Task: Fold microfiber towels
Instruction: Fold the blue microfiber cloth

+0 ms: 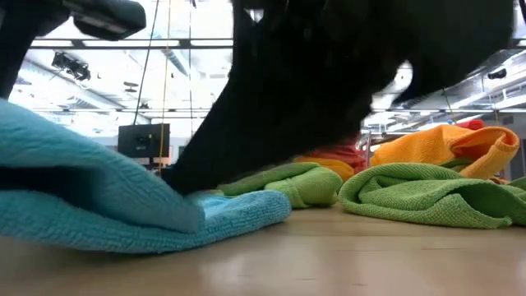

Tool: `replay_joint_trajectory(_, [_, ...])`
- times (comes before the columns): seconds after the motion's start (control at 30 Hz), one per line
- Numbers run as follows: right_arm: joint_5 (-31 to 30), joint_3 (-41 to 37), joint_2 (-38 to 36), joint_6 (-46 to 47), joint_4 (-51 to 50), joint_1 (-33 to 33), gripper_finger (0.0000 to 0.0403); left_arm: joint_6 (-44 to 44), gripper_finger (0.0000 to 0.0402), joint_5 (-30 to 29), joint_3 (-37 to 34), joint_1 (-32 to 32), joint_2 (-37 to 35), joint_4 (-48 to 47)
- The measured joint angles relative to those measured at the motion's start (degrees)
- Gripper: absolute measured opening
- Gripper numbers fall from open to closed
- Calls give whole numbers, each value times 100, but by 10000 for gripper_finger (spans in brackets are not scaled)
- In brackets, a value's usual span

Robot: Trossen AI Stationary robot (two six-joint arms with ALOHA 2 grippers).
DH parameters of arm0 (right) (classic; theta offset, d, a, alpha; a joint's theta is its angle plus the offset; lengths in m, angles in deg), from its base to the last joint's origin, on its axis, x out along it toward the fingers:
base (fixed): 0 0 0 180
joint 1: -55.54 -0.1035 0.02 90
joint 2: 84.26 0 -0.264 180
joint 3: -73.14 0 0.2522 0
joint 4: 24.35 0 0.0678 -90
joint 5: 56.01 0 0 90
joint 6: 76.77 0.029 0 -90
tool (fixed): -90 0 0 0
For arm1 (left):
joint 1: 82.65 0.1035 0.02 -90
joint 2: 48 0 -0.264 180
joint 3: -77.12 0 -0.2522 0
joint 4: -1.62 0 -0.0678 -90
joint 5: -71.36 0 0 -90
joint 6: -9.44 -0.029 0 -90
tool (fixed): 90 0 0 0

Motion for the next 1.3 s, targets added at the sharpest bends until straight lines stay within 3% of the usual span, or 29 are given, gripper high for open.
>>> replay_joint_trajectory(0.33, [-133,4,-564,-107,-822,0,219,-257,25,20,166,165,0,-96])
replay_joint_trajectory(0.53, [-238,2,-657,-113,-1062,24,219,-517,7,173,166,311,0,-71])
replay_joint_trajectory(0.8, [-353,2,-1054,-53,-1462,11,219,-790,25,170,164,811,0,-38])
replay_joint_trajectory(1.0, [-393,2,-1274,202,-1886,-50,219,-821,7,172,164,1126,0,-3])
replay_joint_trajectory(1.3, [-392,2,-1304,370,-2225,-179,219,-1101,16,80,118,1377,0,529])
